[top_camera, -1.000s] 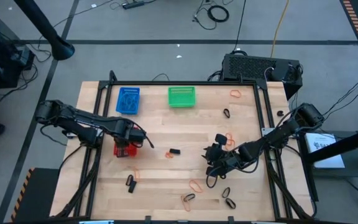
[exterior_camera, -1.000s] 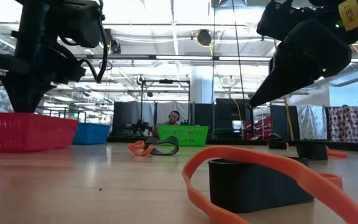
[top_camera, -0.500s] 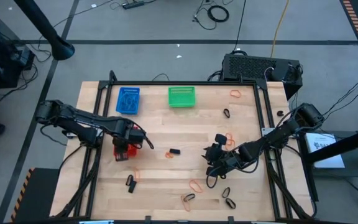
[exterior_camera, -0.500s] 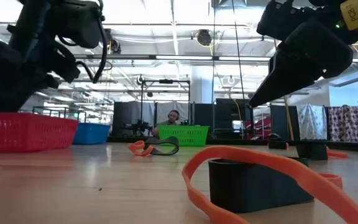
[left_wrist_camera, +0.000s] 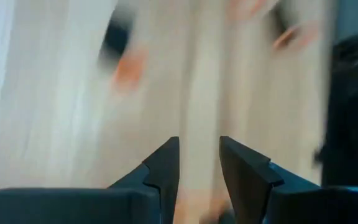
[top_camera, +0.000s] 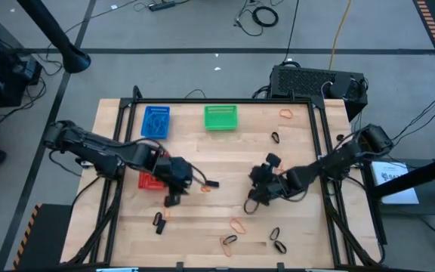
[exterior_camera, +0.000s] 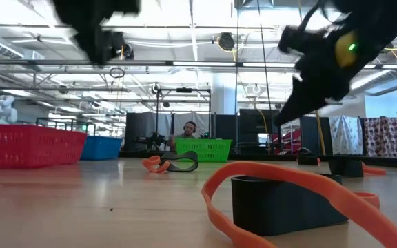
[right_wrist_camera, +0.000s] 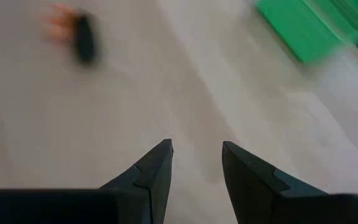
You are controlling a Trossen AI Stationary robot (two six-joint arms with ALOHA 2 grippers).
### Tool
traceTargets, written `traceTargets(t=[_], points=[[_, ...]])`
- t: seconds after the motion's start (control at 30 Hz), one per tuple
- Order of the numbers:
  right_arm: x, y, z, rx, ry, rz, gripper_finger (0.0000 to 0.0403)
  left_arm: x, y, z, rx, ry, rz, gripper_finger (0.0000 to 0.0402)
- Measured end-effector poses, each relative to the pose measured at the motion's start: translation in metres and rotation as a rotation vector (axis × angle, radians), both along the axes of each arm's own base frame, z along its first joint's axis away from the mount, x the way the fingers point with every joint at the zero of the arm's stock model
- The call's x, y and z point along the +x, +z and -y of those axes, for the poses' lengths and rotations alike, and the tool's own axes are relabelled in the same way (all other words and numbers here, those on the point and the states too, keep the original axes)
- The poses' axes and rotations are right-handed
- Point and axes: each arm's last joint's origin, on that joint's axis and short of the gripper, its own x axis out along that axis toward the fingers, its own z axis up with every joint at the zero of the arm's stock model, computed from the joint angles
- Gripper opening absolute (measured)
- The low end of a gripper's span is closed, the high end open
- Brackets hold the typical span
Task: Sort rubber bands into baskets
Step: Put the orange rubber band into the red bin
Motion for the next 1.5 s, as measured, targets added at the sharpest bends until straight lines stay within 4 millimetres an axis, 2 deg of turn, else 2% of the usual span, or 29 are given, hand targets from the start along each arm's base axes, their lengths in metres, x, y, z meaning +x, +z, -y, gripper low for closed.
traceTargets(t=[0.1, 0.27, 0.33, 0.43, 0.53, 0.67, 0.8, 1.17, 1.27, 1.37, 1.5], points=[[-0.004, -0.005, 0.024, 0.005, -0.140, -0.078, 0.0135, 0.012, 0.005, 0.025, 0.066, -0.119, 0.279, 0.0121], [-0.018, -0.011, 0.065, 0.016, -0.366, -0.253, 0.0135, 0.020, -0.012, 0.065, 0.219, -0.276, 0.607, 0.0121], [-0.025, -0.013, 0.076, 0.081, -0.421, -0.340, 0.0135, 0.026, -0.019, 0.078, 0.247, -0.283, 0.732, 0.0121], [-0.032, -0.015, 0.083, 0.228, -0.461, -0.446, 0.0135, 0.035, -0.037, 0.092, 0.236, -0.295, 0.824, 0.0121], [-0.034, -0.016, 0.083, 0.297, -0.459, -0.485, 0.0135, 0.044, -0.056, 0.102, 0.238, -0.325, 0.831, 0.0121], [-0.034, -0.016, 0.083, 0.295, -0.484, -0.480, 0.0135, 0.053, -0.086, 0.107, 0.253, -0.348, 0.769, 0.0121], [-0.038, -0.015, 0.085, 0.283, -0.534, -0.492, 0.0135, 0.055, -0.102, 0.109, 0.238, -0.369, 0.732, 0.0121], [-0.056, -0.044, 0.088, 0.278, -0.489, -0.503, 0.0129, 0.057, -0.100, 0.113, 0.209, -0.357, 0.767, 0.0121], [-0.057, -0.043, 0.089, 0.256, -0.491, -0.513, 0.0092, 0.057, -0.100, 0.112, 0.209, -0.356, 0.766, 0.0121], [-0.054, -0.038, 0.089, 0.220, -0.473, -0.513, 0.0024, 0.057, -0.100, 0.112, 0.225, -0.371, 0.776, 0.0121], [-0.044, -0.026, 0.090, 0.083, -0.476, -0.453, 0.0008, 0.057, -0.099, 0.113, 0.263, -0.407, 0.804, 0.0121]])
